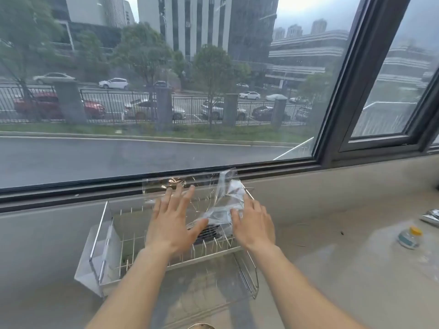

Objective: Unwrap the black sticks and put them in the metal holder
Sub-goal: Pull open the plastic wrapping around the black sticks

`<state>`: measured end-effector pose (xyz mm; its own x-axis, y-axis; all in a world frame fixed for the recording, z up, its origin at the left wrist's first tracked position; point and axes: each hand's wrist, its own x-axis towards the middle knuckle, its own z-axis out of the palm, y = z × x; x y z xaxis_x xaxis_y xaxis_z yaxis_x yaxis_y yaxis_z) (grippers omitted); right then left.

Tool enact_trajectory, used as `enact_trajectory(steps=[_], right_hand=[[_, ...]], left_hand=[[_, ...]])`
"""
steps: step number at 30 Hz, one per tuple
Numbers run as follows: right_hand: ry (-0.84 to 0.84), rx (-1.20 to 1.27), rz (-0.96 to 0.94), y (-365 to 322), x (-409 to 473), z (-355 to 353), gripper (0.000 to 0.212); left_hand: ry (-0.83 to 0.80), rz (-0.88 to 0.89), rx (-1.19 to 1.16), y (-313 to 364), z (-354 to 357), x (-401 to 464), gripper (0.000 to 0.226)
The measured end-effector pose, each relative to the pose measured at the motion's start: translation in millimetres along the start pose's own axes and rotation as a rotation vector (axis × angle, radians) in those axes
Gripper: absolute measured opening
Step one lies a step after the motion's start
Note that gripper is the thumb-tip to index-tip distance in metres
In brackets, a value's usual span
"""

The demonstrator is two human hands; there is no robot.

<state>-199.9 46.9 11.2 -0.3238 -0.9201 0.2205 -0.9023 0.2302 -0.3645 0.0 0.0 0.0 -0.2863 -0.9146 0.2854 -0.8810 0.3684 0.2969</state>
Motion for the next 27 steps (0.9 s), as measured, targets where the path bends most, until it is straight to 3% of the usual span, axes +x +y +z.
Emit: enact_trajectory(steps=[6, 9, 16, 20, 27], right_hand=[[-0.082, 0.119, 0.190, 9.5, 3.2, 20.4, 0.046], [-0.036, 0.184, 0.245, 12.1, 4.8, 24.7, 0.035], [0.104, 0.378, 0.238, 7.2, 5.7, 20.9, 0.037], [0.191, 0.451, 0.135, -9.5, 15.3, -3.5, 0.041], [0.229, 0.554, -0.220, -68.8, 27.5, -86.9, 0.048]], left_hand=[[-0.144, -0.005, -0.013, -6.0, 29.8, -3.5, 0.089], [-0.193, -0.039, -0.044, -7.2, 33.8, -3.8, 0.080], [-0.283, -0.125, -0.114, 0.1, 25.1, -10.7, 0.052], [-0.184, -0.141, -0.147, 1.8, 4.5, -11.6, 0.048], [0.128, -0.117, -0.291, 5.5, -72.6, -8.6, 0.052]])
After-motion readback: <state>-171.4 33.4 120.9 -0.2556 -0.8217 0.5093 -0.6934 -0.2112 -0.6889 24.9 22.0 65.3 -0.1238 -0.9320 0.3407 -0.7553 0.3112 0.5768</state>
